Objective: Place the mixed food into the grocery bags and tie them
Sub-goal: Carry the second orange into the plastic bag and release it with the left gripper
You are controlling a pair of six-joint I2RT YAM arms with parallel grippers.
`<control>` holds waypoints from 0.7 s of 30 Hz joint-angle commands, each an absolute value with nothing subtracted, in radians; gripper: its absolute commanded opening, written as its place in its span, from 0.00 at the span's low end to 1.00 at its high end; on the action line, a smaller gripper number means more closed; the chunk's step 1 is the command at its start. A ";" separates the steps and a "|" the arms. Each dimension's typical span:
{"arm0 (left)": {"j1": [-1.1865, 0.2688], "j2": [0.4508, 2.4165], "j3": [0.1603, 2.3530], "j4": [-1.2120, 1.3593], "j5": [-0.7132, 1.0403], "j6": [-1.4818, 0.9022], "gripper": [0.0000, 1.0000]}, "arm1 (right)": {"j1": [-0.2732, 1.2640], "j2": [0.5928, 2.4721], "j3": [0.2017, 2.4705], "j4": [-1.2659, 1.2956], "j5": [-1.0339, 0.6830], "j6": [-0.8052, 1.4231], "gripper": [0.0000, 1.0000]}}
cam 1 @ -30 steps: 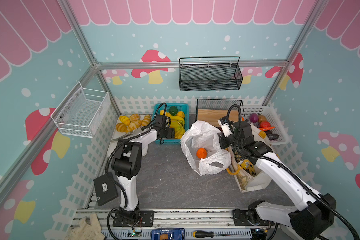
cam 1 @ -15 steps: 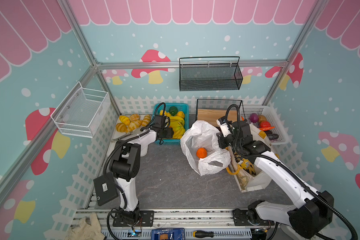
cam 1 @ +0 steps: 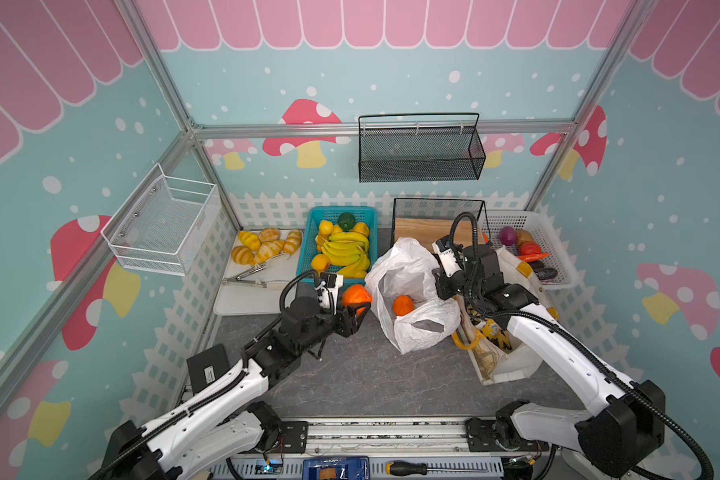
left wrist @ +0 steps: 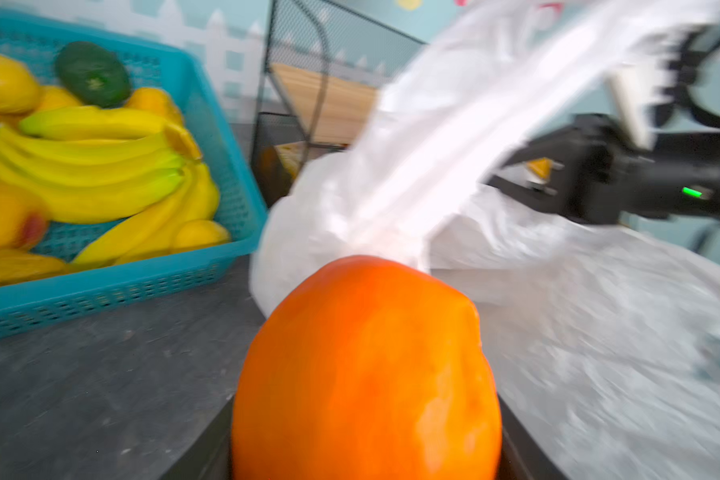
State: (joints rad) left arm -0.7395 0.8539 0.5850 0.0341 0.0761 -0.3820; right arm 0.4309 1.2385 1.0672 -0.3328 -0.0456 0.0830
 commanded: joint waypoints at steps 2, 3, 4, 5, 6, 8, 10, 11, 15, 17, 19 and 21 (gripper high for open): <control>-0.850 0.795 0.537 0.280 0.101 -0.311 0.48 | 0.425 1.225 1.054 -0.309 -0.063 0.080 0.00; -0.865 0.819 0.554 0.283 0.113 -0.290 0.48 | 0.425 1.222 1.054 -0.310 -0.065 0.082 0.00; -0.874 0.858 0.591 0.261 0.125 -0.267 0.48 | 0.425 1.215 1.052 -0.309 -0.070 0.083 0.00; -0.880 0.911 0.635 0.228 0.130 -0.245 0.47 | 0.425 1.206 1.048 -0.310 -0.072 0.086 0.00; -0.881 0.963 0.683 0.187 0.129 -0.230 0.47 | 0.425 1.197 1.044 -0.311 -0.071 0.087 0.00; -0.887 1.083 0.801 0.077 0.128 -0.194 0.45 | 0.424 1.178 1.035 -0.313 -0.068 0.089 0.00; -0.891 1.184 0.892 -0.007 0.113 -0.166 0.45 | 0.425 1.165 1.026 -0.316 -0.067 0.092 0.00; -0.892 1.226 0.923 -0.035 0.110 -0.151 0.45 | 0.425 1.160 1.023 -0.318 -0.065 0.095 0.00; -0.894 1.368 0.983 -0.140 0.038 -0.106 0.49 | 0.425 1.154 1.018 -0.327 -0.056 0.093 0.00; -0.894 1.412 0.985 -0.183 0.003 -0.096 0.53 | 0.425 1.157 1.023 -0.330 -0.047 0.089 0.00; -0.893 1.442 0.977 -0.212 -0.023 -0.097 0.56 | 0.425 1.165 1.030 -0.331 -0.039 0.082 0.00; -0.894 1.461 0.973 -0.234 -0.041 -0.100 0.58 | 0.423 1.179 1.040 -0.328 -0.035 0.077 0.00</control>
